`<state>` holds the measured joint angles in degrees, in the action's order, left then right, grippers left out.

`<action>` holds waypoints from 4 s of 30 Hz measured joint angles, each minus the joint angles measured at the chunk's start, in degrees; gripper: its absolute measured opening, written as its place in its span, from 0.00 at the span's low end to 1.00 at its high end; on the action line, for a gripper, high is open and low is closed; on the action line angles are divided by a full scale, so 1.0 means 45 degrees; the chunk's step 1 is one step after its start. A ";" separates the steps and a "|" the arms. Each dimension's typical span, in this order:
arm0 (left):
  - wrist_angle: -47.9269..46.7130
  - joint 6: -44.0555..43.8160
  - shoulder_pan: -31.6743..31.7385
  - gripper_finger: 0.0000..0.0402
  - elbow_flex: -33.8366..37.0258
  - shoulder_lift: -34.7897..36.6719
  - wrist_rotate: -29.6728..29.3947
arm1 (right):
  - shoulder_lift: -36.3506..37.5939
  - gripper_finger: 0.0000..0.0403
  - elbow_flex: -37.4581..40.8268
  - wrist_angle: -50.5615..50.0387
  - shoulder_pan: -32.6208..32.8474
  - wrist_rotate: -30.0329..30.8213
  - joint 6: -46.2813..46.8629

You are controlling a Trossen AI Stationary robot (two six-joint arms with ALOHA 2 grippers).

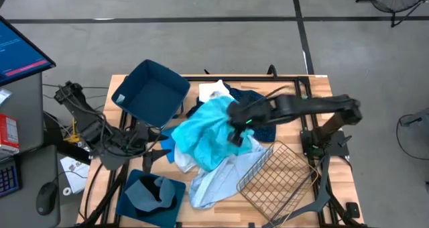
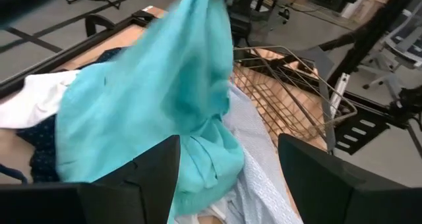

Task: Pick & Place Cloths
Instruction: Put the light blue shorts into the gold basket

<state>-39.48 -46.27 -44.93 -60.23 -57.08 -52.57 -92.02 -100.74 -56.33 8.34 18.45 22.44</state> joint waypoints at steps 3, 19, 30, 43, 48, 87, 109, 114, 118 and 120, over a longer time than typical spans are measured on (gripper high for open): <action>0.0006 0.0325 0.0301 0.59 0.0000 0.0000 0.0003 | 0.1329 0.00 -0.0197 0.0592 0.0205 0.0519 0.0047; 0.0024 0.0570 0.1219 0.59 0.0000 0.0000 0.0013 | 0.6360 0.00 -0.0375 0.3624 0.4213 0.1250 0.0274; 0.0034 0.0565 0.1219 0.59 0.0000 0.0000 0.0023 | 0.6598 0.00 -0.0385 -0.3769 0.8433 0.2565 0.8542; 0.0029 0.0565 0.1219 0.59 0.0000 0.0000 -0.0001 | 0.3406 0.00 0.2359 -0.7150 1.1040 0.0636 1.6751; 0.0029 0.0565 0.1219 0.59 0.0000 0.0000 -0.0141 | 0.2334 0.00 0.4310 -0.5022 1.0311 0.0447 1.7028; 0.0034 0.0881 0.1219 0.59 0.0000 0.0008 -0.0313 | 0.3310 0.67 0.4733 -0.2448 0.5350 -0.2664 0.8952; 0.0029 0.0871 0.1219 0.59 0.0000 0.0005 -0.0295 | -0.1231 0.67 0.4735 -0.2158 0.0520 -0.3490 0.1602; 0.0024 0.0876 0.1219 0.59 0.0000 0.0005 -0.0317 | -0.2476 0.66 0.4735 -0.2096 0.0272 -0.3505 0.1116; 0.0018 0.0879 0.1219 0.59 0.0000 0.0005 -0.0317 | -0.3098 0.52 0.4735 -0.1925 0.0249 -0.3856 0.0878; 0.0015 0.0881 0.1219 0.59 0.0000 0.0005 -0.0320 | -0.3193 0.36 0.4735 -0.1963 0.0338 -0.3866 0.0950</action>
<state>-39.42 -42.30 -39.44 -60.23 -57.06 -54.01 -106.39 -79.44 -65.16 9.86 1.05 26.72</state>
